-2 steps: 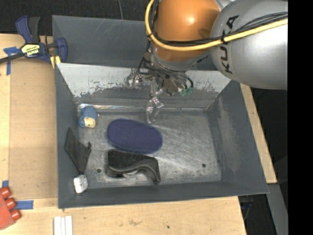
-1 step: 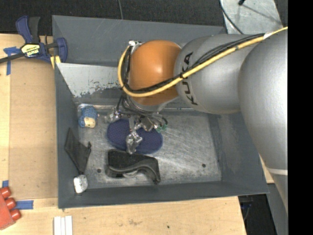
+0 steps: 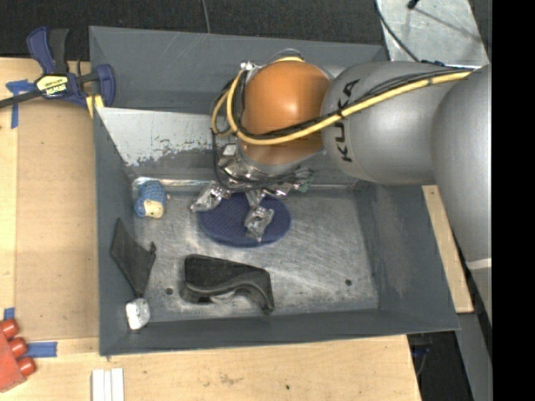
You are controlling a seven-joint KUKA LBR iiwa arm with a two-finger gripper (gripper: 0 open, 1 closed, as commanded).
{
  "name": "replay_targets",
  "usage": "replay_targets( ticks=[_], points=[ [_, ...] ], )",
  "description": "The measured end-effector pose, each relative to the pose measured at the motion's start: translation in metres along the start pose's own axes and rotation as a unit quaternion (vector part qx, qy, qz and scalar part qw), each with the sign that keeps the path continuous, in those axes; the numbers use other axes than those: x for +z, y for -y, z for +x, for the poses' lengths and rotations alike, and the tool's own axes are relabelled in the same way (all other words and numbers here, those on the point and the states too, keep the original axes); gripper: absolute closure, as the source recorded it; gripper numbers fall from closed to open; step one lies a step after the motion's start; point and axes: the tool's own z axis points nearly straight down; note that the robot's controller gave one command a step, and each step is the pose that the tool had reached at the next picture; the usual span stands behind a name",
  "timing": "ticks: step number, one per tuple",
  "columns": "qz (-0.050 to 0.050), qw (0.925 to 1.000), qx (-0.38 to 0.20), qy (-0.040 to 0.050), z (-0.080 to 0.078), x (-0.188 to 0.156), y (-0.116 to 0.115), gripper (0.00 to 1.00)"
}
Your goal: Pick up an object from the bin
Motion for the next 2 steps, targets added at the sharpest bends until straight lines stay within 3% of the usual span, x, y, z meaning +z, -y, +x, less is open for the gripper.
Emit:
replay_targets(
  ticks=[1,2],
  points=[
    [0.001,1.0,0.0,-0.0002,0.0,-0.001,0.0,1.0],
    [0.005,0.9904,-0.138,-0.0009,0.03,-0.168,0.008,1.0]
  ],
)
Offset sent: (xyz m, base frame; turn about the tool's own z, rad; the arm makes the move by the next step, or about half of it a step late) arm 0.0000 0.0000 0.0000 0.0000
